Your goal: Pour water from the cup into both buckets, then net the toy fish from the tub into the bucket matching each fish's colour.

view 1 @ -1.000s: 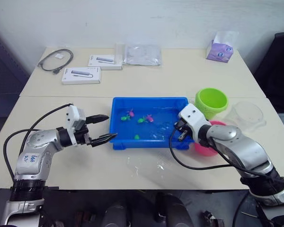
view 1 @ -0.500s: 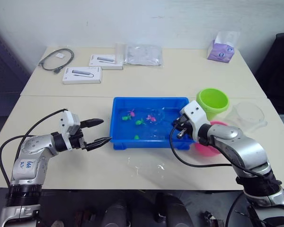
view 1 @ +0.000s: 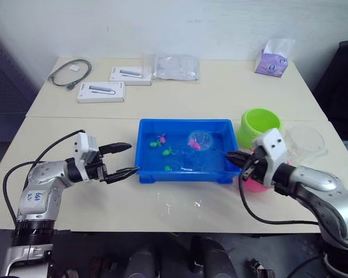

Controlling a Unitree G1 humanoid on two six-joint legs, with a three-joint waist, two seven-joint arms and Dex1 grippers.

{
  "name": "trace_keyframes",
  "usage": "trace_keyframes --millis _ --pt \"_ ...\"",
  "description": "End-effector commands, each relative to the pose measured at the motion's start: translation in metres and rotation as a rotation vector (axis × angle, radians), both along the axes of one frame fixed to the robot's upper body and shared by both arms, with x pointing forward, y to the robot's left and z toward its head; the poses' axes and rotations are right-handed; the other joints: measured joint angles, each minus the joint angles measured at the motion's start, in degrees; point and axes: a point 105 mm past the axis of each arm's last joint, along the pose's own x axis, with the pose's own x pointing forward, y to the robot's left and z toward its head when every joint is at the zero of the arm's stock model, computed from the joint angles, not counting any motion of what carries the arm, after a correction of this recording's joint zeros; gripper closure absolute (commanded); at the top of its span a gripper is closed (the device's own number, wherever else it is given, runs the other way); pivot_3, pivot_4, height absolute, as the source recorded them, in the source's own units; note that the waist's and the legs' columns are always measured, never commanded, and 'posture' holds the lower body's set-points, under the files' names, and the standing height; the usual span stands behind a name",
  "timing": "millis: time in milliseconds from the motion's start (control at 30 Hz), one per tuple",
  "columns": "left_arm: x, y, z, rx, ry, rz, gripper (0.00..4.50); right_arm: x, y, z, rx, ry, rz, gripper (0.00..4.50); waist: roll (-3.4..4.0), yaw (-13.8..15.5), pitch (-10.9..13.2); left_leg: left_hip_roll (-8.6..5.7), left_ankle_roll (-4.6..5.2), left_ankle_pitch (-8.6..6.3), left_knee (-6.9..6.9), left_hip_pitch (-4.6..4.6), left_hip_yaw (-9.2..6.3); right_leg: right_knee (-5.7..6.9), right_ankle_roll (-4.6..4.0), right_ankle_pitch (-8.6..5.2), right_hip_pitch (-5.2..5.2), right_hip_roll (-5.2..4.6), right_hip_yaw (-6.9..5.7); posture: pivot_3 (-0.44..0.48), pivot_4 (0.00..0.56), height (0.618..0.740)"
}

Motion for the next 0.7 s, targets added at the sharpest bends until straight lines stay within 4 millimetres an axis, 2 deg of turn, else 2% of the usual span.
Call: trace_keyframes --millis 33,133,200,367,533,633,700 --pt "0.001 -0.022 0.014 -0.032 -0.044 -0.101 0.01 -0.026 -0.017 0.027 0.013 -0.152 -0.018 4.50 0.00 0.45 0.00 -0.02 0.00 0.00 0.00 0.00 -0.01 0.00 0.00 0.00 0.01 0.02 -0.01 0.000 0.150 0.740" --pt "0.004 -0.041 0.020 -0.049 -0.050 -0.165 0.01 -0.045 -0.036 0.031 0.021 -0.180 -0.074 4.50 0.00 1.18 0.00 -0.06 0.02 0.00 0.01 0.02 0.00 -0.02 0.03 0.02 0.06 0.11 0.00 0.000 0.150 0.740" --pt "0.004 -0.047 0.021 -0.052 -0.049 -0.189 0.01 -0.054 -0.041 0.032 0.040 -0.183 -0.092 4.50 -0.01 1.11 -0.01 -0.07 0.06 -0.01 0.01 0.05 0.02 -0.03 0.07 0.04 0.11 0.13 0.04 0.000 0.150 0.740" --pt "-0.001 -0.070 0.015 -0.067 -0.021 -0.282 0.01 -0.081 -0.072 0.029 -0.020 -0.227 -0.240 4.50 -0.01 1.21 -0.01 -0.05 0.06 -0.01 -0.05 0.11 0.08 -0.02 0.07 0.04 0.10 0.21 0.14 0.000 0.150 0.740" --pt "0.000 -0.084 0.016 -0.080 -0.020 -0.317 0.01 -0.095 -0.103 0.015 -0.198 -0.266 -0.368 4.50 -0.01 1.14 -0.01 -0.07 0.09 -0.02 -0.02 0.21 0.21 -0.20 0.08 0.04 0.12 0.21 0.33 0.000 0.150 0.740" --pt "0.002 -0.086 0.015 -0.080 -0.020 -0.318 0.01 -0.096 -0.108 0.010 -0.263 -0.301 -0.379 4.50 -0.01 1.07 -0.01 -0.07 0.09 -0.02 -0.02 0.22 0.22 -0.21 0.08 0.04 0.12 0.22 0.36 0.000 0.150 0.740" --pt "0.004 -0.087 0.015 -0.078 -0.021 -0.319 0.01 -0.096 -0.114 0.006 -0.367 -0.336 -0.384 4.50 -0.01 0.99 -0.01 -0.07 0.09 -0.03 -0.03 0.25 0.27 -0.20 0.08 0.04 0.11 0.23 0.41 0.000 0.150 0.740"
